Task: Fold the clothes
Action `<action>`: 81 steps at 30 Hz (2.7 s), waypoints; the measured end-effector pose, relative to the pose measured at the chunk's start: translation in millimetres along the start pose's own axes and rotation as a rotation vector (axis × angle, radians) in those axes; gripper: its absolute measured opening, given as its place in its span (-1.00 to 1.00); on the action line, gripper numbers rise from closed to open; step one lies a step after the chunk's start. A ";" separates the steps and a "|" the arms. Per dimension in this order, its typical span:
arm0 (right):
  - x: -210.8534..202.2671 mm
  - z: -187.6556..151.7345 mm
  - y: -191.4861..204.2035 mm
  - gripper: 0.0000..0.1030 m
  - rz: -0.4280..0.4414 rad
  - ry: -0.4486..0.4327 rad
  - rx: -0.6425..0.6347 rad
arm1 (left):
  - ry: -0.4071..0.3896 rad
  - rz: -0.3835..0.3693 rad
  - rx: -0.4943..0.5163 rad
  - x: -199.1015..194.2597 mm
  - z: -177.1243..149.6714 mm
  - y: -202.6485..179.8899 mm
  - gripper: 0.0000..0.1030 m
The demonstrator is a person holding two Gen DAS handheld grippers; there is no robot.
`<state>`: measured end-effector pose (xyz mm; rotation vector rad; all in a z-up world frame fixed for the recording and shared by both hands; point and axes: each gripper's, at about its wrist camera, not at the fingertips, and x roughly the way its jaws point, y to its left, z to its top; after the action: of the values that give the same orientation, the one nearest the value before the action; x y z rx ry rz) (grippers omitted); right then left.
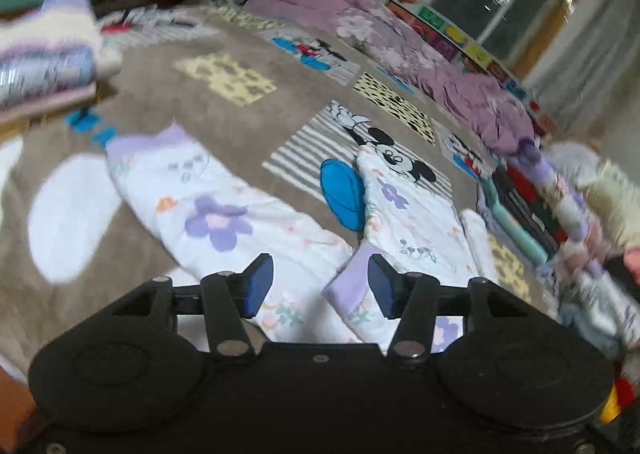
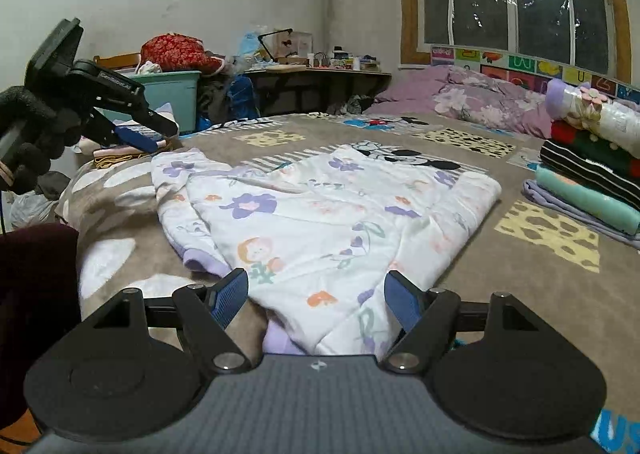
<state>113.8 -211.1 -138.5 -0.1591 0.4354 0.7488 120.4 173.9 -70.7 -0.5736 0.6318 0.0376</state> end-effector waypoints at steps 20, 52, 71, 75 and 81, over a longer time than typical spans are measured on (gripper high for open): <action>-6.9 -7.3 8.5 0.55 -0.014 0.006 -0.051 | 0.031 -0.082 0.010 41.9 -31.5 -24.5 -0.33; 4.4 -5.7 0.3 0.57 0.085 0.025 -0.020 | 0.034 -0.415 0.027 140.5 33.4 -185.3 -0.86; 3.0 -5.7 -14.0 0.52 0.192 0.047 0.041 | 0.128 -0.298 0.217 240.5 -7.6 -236.7 -0.86; 3.7 -5.8 -14.6 0.52 0.201 0.050 0.048 | 0.125 -0.267 0.284 246.8 -16.5 -245.9 -0.86; 6.5 -3.0 -14.1 0.53 0.209 0.060 0.053 | 0.097 -0.164 0.413 258.5 -39.3 -260.4 -0.78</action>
<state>126.8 -218.2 -144.2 -0.0869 0.5335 0.9385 361.7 -101.8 -114.3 -0.2257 0.6621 -0.2707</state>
